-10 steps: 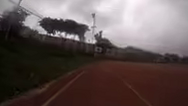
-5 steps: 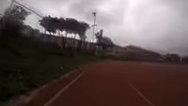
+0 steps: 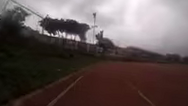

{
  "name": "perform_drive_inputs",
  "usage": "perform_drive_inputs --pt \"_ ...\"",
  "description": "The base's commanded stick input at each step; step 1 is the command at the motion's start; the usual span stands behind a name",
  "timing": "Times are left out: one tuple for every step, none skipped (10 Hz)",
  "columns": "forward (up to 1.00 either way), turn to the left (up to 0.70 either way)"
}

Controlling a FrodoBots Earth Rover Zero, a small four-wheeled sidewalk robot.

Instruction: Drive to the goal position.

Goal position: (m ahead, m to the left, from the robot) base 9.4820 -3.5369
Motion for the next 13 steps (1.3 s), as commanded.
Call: perform_drive_inputs --pt "0.7 0.0" --pt "0.7 0.0" --pt "0.7 -0.03" --pt "0.7 -0.07" --pt "0.7 -0.11" --pt "0.7 0.0" --pt "0.7 0.0" --pt "0.7 -0.17" --pt "0.7 -0.21" --pt "0.7 -0.04" --pt "0.7 0.0" --pt "0.7 0.0" --pt "0.7 -0.05"
